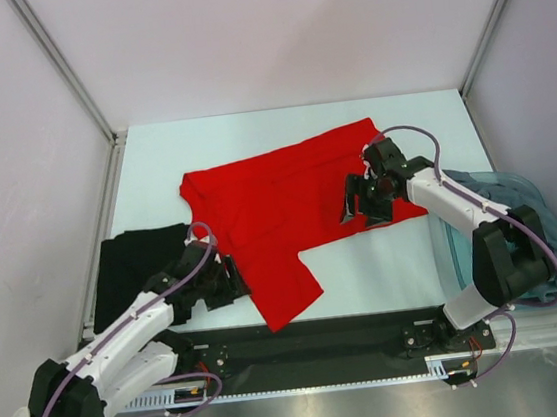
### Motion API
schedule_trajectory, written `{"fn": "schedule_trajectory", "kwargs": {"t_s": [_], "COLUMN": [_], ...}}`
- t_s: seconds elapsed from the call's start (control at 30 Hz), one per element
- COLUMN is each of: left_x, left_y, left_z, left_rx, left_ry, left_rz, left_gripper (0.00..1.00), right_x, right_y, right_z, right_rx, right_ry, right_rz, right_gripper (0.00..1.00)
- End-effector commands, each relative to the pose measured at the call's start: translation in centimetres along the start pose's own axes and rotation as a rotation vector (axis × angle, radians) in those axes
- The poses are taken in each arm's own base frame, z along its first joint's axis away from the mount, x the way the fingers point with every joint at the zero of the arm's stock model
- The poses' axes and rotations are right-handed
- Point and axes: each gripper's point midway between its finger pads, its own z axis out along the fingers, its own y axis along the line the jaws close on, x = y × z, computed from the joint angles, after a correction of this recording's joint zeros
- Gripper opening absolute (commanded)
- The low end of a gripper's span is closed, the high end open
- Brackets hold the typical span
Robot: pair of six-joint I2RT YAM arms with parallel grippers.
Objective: Fold and stack the t-shirts
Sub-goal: Fold the tshirt
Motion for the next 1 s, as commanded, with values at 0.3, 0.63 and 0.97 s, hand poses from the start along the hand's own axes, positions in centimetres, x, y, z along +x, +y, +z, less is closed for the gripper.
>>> {"fn": "schedule_trajectory", "kwargs": {"t_s": [0.3, 0.63, 0.97], "left_x": [-3.9, -1.8, -0.8], "left_y": [-1.6, -2.0, -1.0], "left_z": [3.9, 4.2, 3.1], "left_rx": [0.075, 0.113, 0.078], "left_ry": [-0.174, -0.078, -0.069], "left_rz": [0.047, -0.074, -0.158], "left_gripper": [0.65, 0.62, 0.58], "right_x": [-1.5, -1.2, -1.7], "right_y": [1.4, -1.5, -2.0], "right_z": [-2.2, -2.8, -2.6], "right_rx": [-0.096, -0.086, -0.119], "right_ry": [-0.096, -0.106, -0.115], "right_rz": [-0.005, 0.031, 0.059], "right_gripper": [0.72, 0.71, 0.71]}}
